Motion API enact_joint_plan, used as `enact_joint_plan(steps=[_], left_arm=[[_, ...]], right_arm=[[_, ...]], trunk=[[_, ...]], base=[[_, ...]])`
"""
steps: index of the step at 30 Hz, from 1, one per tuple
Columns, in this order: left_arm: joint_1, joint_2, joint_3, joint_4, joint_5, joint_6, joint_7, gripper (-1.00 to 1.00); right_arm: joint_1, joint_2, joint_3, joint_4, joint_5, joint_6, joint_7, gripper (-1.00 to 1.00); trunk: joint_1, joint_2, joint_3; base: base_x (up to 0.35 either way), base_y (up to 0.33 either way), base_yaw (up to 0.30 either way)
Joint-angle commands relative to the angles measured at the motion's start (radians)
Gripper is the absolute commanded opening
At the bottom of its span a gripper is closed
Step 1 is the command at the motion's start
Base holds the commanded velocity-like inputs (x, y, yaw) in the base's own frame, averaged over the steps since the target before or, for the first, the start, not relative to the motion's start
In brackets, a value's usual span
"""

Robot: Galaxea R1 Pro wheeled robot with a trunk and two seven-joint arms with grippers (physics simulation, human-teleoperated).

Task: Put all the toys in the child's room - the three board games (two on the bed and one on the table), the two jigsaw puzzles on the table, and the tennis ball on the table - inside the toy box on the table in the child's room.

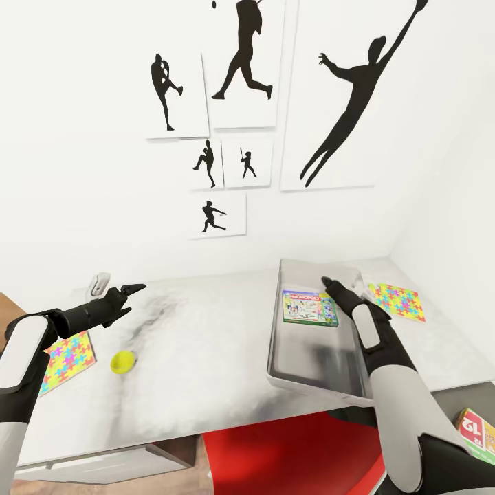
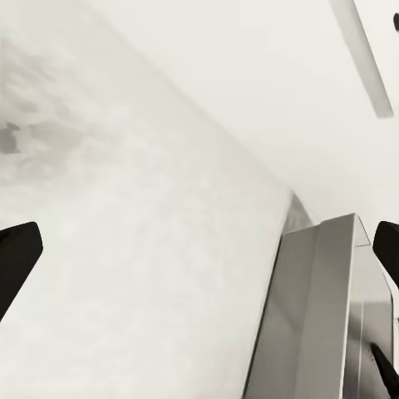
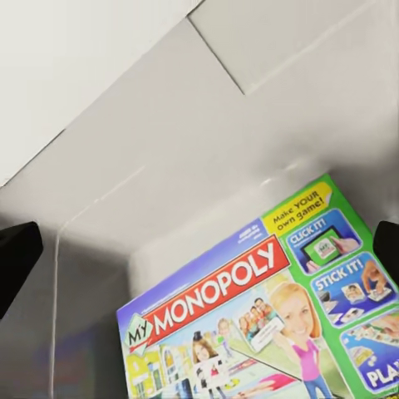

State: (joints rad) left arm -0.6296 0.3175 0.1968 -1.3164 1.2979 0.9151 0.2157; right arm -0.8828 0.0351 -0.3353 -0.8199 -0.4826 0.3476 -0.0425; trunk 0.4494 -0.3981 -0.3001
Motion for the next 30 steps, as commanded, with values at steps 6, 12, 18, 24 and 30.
enact_joint_plan(steps=[6, 12, 18, 24, 30], left_arm=[[-0.001, 0.0, 0.001, 0.0, 0.011, 0.004, 0.01, 1.0], [-0.001, 0.0, 0.001, 0.012, 0.011, 0.004, 0.01, 1.0], [-0.001, 0.0, 0.0, 0.042, 0.01, 0.004, 0.009, 1.0], [-0.001, 0.0, -0.002, 0.054, 0.01, 0.004, 0.009, 1.0], [-0.001, 0.0, -0.003, 0.058, 0.01, 0.004, 0.008, 1.0]], right_arm=[[-0.001, 0.0, -0.003, -0.034, -0.026, 0.095, 0.006, 1.0], [-0.001, -0.001, -0.003, -0.072, -0.032, 0.161, 0.051, 1.0], [-0.001, -0.003, -0.003, -0.121, -0.034, 0.215, 0.168, 1.0], [-0.001, -0.006, -0.002, -0.142, -0.033, 0.231, 0.218, 1.0], [-0.001, -0.009, -0.002, -0.173, -0.033, 0.241, 0.238, 1.0]], trunk=[[0.001, -0.002, -0.002], [0.001, -0.002, -0.002], [0.001, -0.002, -0.002], [0.001, -0.002, -0.002], [0.001, -0.002, -0.002]], base=[[0.0, 0.0, 0.0], [0.0, 0.0, 0.0], [0.0, 0.0, 0.0], [0.0, 0.0, 0.0], [0.0, 0.0, 0.0]])
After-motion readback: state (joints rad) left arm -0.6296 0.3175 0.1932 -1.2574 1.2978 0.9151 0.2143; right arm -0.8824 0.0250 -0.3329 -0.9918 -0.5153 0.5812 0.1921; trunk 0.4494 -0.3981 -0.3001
